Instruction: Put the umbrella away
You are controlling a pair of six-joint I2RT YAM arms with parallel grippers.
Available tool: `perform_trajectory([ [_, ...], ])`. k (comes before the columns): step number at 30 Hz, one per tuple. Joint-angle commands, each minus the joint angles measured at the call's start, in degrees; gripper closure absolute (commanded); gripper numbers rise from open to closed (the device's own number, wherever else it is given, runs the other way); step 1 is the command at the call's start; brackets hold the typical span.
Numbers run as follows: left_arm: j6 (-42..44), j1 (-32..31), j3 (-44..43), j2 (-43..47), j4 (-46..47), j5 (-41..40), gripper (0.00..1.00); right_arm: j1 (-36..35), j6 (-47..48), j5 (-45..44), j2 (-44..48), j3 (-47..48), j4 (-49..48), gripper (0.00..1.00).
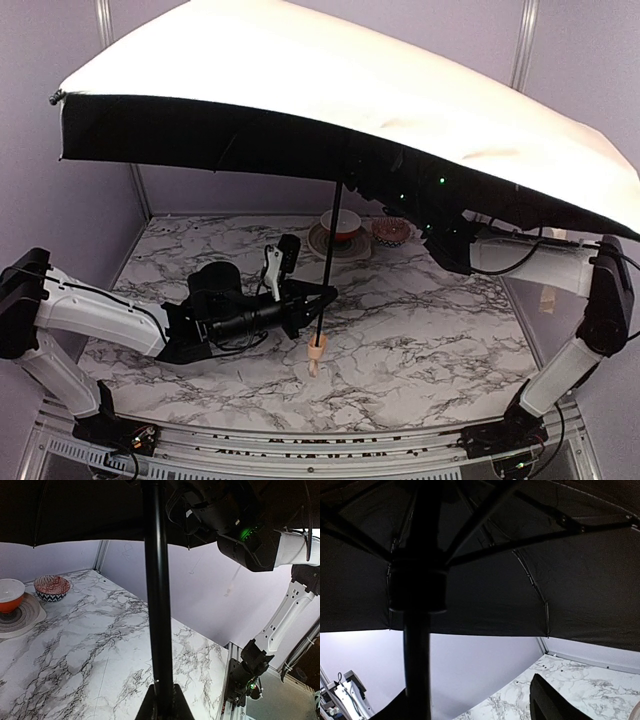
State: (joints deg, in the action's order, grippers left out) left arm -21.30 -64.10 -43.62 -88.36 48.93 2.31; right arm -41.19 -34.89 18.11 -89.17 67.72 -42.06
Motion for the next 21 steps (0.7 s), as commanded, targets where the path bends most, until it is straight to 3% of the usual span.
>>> perform_trajectory([
  [1,4.98,-2.35,-0.31,0.81,7.41,-4.47,1.0,0.35,-4.55,-0.99,-1.71,2.47,-10.36,0.3],
  [6,5.9,-4.57,-0.75,-0.71,9.3,-9.93,1.0,0.32,-7.52,-4.36,-1.69,-0.28,-18.63,0.26],
  [9,4.86,-4.72,-0.71,-1.41,10.66,-10.71,1.0,-0.13,-7.6,-5.07,-1.81,-1.33,-22.37,0.1],
  [13,3.51,-4.72,-0.76,-2.16,11.37,-10.61,1.0,-0.34,-7.34,-6.89,-1.71,-2.46,-26.8,0.07],
  [16,3.69,-5.02,-1.32,-2.65,11.62,-10.18,1.0,-0.38,-7.03,-6.54,-2.67,-1.03,-27.89,0.1],
  [21,3.85,-5.16,-1.56,-2.75,11.62,-10.22,1.0,-0.38,-8.74,-4.69,-4.95,1.19,-28.55,0.28],
])
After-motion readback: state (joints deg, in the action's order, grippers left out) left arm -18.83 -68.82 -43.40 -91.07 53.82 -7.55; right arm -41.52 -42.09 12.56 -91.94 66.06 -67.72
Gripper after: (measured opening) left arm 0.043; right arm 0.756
